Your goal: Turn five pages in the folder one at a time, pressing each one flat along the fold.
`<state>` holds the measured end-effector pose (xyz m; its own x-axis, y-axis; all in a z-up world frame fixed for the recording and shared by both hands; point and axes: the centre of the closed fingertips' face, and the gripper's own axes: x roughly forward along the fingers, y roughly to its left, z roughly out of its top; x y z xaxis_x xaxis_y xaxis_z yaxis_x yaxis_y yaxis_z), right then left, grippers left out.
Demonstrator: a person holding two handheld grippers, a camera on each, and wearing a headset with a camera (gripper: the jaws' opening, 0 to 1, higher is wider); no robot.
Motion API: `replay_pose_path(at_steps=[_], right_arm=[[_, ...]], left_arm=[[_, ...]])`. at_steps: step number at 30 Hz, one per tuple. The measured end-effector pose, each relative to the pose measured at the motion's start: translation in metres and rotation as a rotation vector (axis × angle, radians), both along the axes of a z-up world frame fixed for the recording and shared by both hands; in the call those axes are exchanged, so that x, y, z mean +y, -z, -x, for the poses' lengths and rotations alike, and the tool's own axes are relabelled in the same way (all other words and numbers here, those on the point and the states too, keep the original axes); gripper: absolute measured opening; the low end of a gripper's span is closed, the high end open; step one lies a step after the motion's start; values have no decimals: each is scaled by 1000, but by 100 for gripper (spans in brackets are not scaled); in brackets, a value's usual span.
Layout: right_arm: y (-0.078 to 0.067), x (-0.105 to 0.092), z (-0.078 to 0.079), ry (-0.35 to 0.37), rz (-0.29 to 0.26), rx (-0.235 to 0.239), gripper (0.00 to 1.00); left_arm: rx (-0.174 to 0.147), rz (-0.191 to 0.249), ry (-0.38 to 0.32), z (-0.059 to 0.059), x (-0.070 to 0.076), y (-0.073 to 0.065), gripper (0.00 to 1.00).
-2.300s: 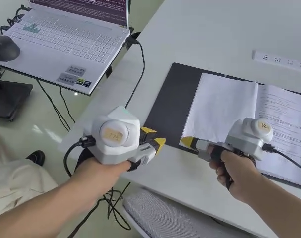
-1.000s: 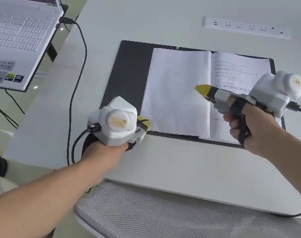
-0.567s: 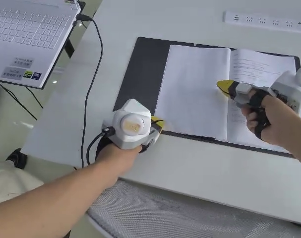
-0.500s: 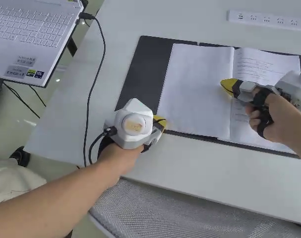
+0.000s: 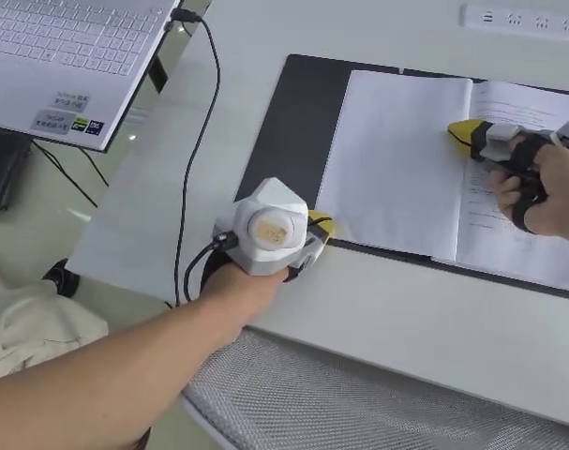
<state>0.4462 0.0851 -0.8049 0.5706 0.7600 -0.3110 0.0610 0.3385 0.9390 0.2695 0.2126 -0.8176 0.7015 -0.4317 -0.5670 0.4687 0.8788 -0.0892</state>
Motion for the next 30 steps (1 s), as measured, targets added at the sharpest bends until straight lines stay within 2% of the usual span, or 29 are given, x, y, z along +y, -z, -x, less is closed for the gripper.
replay_pose_path(at_steps=[8,11,15,17,20,24,30], right_arm=[[1,1,-16,24,-6,13,0],[1,2,-27,22,-8,19,0],[2,5,-45,7,43,1,0],[4,3,-54,35,26,21,0],[5,2,-60,57,13,28,0],[5,-2,-78,96,1,28,0],[1,-2,-89,129,-3,24,0]], left_arm=[[-4,-4,2,1,0,-1,0],[-4,-2,1,0,0,-1,0],[-6,-4,2,0,0,-1,0],[-7,-5,3,0,0,-1,0],[-6,-4,3,0,0,-1,0],[-8,-4,2,0,0,-1,0],[-8,1,-2,-1,0,1,0]])
